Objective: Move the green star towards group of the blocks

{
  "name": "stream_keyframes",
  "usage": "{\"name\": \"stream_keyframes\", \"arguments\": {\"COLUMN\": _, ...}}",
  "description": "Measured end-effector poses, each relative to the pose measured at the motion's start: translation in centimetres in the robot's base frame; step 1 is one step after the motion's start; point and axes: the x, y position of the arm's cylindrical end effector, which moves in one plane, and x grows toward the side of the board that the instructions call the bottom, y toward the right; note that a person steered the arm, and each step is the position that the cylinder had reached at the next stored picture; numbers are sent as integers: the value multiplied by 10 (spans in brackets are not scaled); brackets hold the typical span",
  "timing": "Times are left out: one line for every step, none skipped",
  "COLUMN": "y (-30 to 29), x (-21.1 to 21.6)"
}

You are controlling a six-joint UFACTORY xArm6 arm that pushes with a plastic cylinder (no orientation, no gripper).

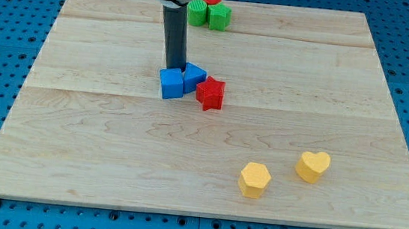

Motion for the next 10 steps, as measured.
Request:
{"name": "stream_keyframes", "arguments": {"y": -14, "x": -15}}
{"name": "stream_keyframes", "arguments": {"y": 2, "x": -41}}
{"name": "stream_keyframes", "arguments": {"y": 87, "x": -91}}
{"name": "stream_keyframes", "arguments": {"y": 167, "x": -162}}
{"name": "stream_keyframes", "arguments": {"y": 107, "x": -188}}
{"name": "stream_keyframes", "arguments": {"y": 36, "x": -171}}
{"name": "stream_keyframes", "arguments": {"y": 30, "x": -111}}
{"name": "stream_keyframes", "arguments": {"y": 30, "x": -102}}
{"name": "stream_keyframes", "arguments": {"y": 32, "x": -142}}
{"name": "stream_keyframes", "arguments": {"y": 36, "x": -160}}
